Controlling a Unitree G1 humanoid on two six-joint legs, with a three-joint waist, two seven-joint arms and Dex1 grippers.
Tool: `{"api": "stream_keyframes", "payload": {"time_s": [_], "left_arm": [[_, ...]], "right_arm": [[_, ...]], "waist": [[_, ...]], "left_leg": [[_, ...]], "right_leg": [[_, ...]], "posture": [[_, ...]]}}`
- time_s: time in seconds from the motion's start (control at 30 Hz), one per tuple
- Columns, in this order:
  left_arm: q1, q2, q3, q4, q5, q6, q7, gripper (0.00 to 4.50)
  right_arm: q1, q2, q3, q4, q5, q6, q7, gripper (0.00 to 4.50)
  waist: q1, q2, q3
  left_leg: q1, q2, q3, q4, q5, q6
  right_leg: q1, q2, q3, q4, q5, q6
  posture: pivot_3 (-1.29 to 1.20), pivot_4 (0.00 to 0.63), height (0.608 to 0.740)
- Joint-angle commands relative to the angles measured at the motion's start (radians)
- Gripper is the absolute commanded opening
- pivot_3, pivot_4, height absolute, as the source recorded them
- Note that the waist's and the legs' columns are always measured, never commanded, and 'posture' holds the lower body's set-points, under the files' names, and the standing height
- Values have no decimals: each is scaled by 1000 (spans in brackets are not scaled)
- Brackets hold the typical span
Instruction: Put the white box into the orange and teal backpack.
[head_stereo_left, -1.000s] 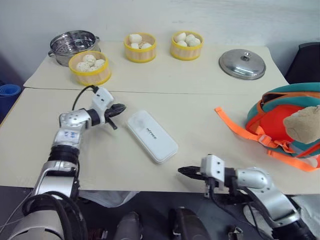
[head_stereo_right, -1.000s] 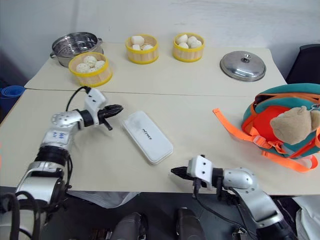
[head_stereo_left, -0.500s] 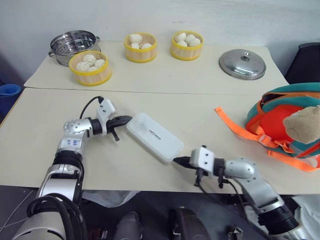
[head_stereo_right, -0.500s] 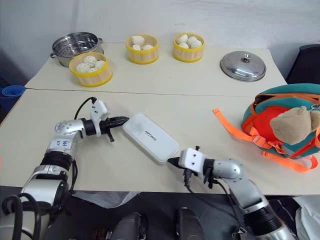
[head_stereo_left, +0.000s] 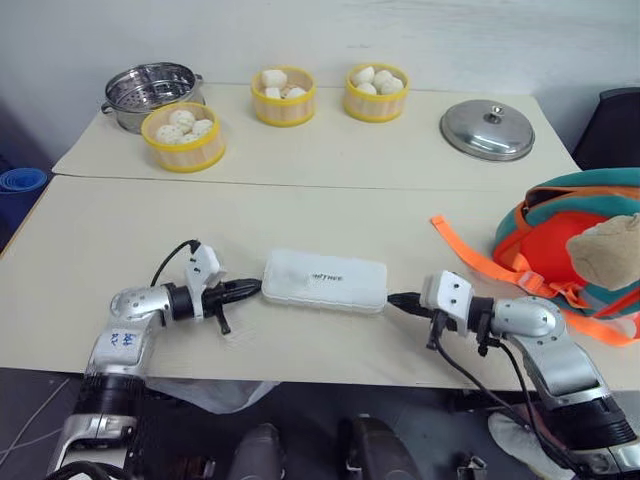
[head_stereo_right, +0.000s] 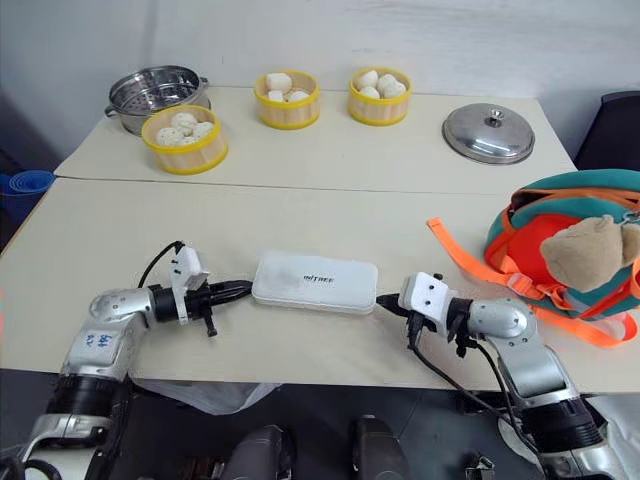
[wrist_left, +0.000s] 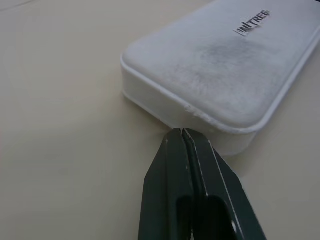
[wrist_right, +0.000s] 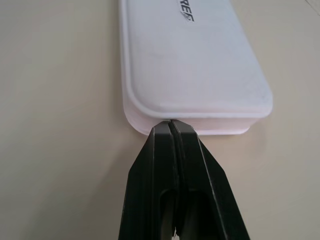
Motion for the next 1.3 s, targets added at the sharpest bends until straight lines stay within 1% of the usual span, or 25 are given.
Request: {"api": "stream_keyframes", "payload": {"time_s": [0.03, 0.1, 0.17, 0.23, 0.27, 0.33, 0.4, 0.43, 0.47, 0.5, 0.57, 0.63, 0.67, 0.7, 0.83, 0.93, 1.0, 1.03, 1.07, 1.13, 1.3], "left_arm": [[54, -7, -20, -173, -62, 57, -1, 45], [97, 12, 4, -235, -85, 99, 4, 45], [124, 33, 32, -257, -98, 143, 17, 45], [112, 50, 81, -219, -78, 225, 110, 432], [103, 70, 102, -198, -86, 284, 132, 642], [84, 96, 129, -175, -116, 396, 160, 1228], [37, 130, 167, -155, -229, 689, 162, 1814], [7, 163, 167, -142, -285, 868, 146, 2120], [-22, 193, 152, -124, -315, 998, 137, 2419], [-52, 193, 160, -101, -340, 1060, 141, 2717], [-155, 153, 214, -10, -373, 1208, 193, 3313], [-222, 135, 216, 22, -404, 1324, 197, 3929], [-239, 132, 207, 18, -422, 1357, 187, 4221], [-263, 112, 207, 37, -422, 1381, 215, 4469], [-312, 78, 163, 123, -469, 1401, 270, 4469], [-346, 39, 177, 189, -506, 1401, 316, 4469], [-362, 19, 159, 215, -525, 1401, 347, 4469], [-367, 17, 147, 226, -537, 1401, 356, 4469], [-375, 32, 86, 237, -558, 1401, 353, 4469], [-388, 24, 55, 258, -587, 1401, 368, 4469], [-433, -33, 85, 339, -679, 1401, 453, 4469]], "right_arm": [[-22, 2, 1, -29, 3, -49, 5, 0], [-21, -11, -14, -15, -7, -53, 1, 0], [-18, -23, -28, -6, -13, -53, -1, 0], [-10, -39, -42, -4, -11, -43, 4, 0], [-7, -48, -47, -1, -11, -41, 9, 0], [-7, -58, -50, 6, -10, -42, 14, 0], [-11, -67, -49, 14, -10, -41, 19, 0], [-16, -70, -44, 20, -14, -44, 23, 0], [-21, -72, -38, 29, -19, -47, 27, 0], [-28, -72, -31, 38, -25, -48, 30, 0], [-44, -69, -14, 58, -41, -55, 36, 0], [-62, -64, 3, 75, -57, -58, 39, 0], [-71, -61, 10, 83, -62, -60, 40, 0], [-80, -59, 19, 91, -67, -60, 43, 0], [-118, -49, 61, 128, -95, -85, 57, 0], [-150, -28, 84, 155, -111, -94, 53, 0], [-168, -16, 100, 180, -125, -110, 55, 0], [-175, -12, 105, 191, -129, -115, 54, 0], [-182, -7, 111, 202, -133, -123, 56, 0], [-193, 4, 120, 223, -142, -137, 56, 0], [-213, 23, 139, 260, -157, -169, 59, 0]], "waist": [[0, 0, 0], [-1, 0, 0], [-1, 0, 0], [-1, 0, 0], [-2, 0, 0], [-3, 0, 0], [-2, 0, 0], [-2, 0, 0], [-2, 0, 0], [-3, 1, 0], [-2, 3, 0], [-1, 2, 0], [-1, 2, 0], [-1, 2, 0], [0, 2, 0], [0, 2, 0], [0, 2, 0], [0, 2, 0], [0, 2, 0], [0, 2, 0], [1, 2, 0]], "left_leg": [[0, 0, 0, 0, 0, 0], [0, 0, 0, -1, 0, 0], [0, 0, 0, -1, 0, 0], [0, 0, 0, -1, 0, 0], [1, 0, 0, -1, 0, 0], [1, 0, 0, -1, 0, 0], [1, 0, -1, -2, 0, 0], [1, 0, -1, -1, 0, 0], [1, 0, -1, -1, 0, 0], [1, 0, -1, -1, 0, 0], [2, -1, -1, -1, 0, 0], [1, -1, -1, 0, 0, 0], [1, -1, -2, 0, 0, -1], [1, -1, -2, 0, 2, -4], [1, -1, -1, 0, 3, -5], [1, -1, -1, 0, 3, -6], [1, -1, -1, 1, 3, -6], [2, -1, -1, 1, 3, -6], [2, -1, -1, 1, 3, -6], [2, -1, -1, 1, 3, -7], [2, -1, -2, 1, 3, -7]], "right_leg": [[0, 0, 0, 0, 0, 0], [0, 0, 0, 0, 0, 0], [0, 0, 0, -1, 0, 0], [0, 0, 0, -1, 0, 0], [0, 0, 0, 0, 0, 0], [0, 0, 0, 0, 0, 0], [0, 0, 0, 0, 0, 0], [0, 0, 0, 0, 0, 0], [0, 0, 0, 0, 0, 0], [1, 0, 0, 0, 0, 0], [1, 0, 0, 0, 0, 0], [1, 0, -1, 0, 0, 0], [1, 0, -1, 0, 0, 0], [1, 0, -1, 0, 0, 0], [1, 0, -1, 0, 0, 0], [1, 0, -1, 0, 0, 0], [1, 0, -1, 0, 0, 0], [1, 0, -1, 1, 0, 0], [1, 0, -1, 1, 0, 0], [2, 0, -1, 1, 0, 0], [2, -1, -1, 1, 0, 0]], "posture": [[0, 150, 740], [0, 150, 740], [0, 150, 740], [0, 150, 740], [0, 150, 740], [0, 150, 740], [0, 150, 740], [0, 150, 740], [0, 150, 740], [0, 150, 740], [0, 150, 740], [0, 150, 740], [0, 150, 740], [0, 150, 740], [0, 150, 740], [0, 150, 740], [0, 150, 740], [0, 150, 740], [0, 150, 740], [0, 150, 740], [0, 150, 740]]}}
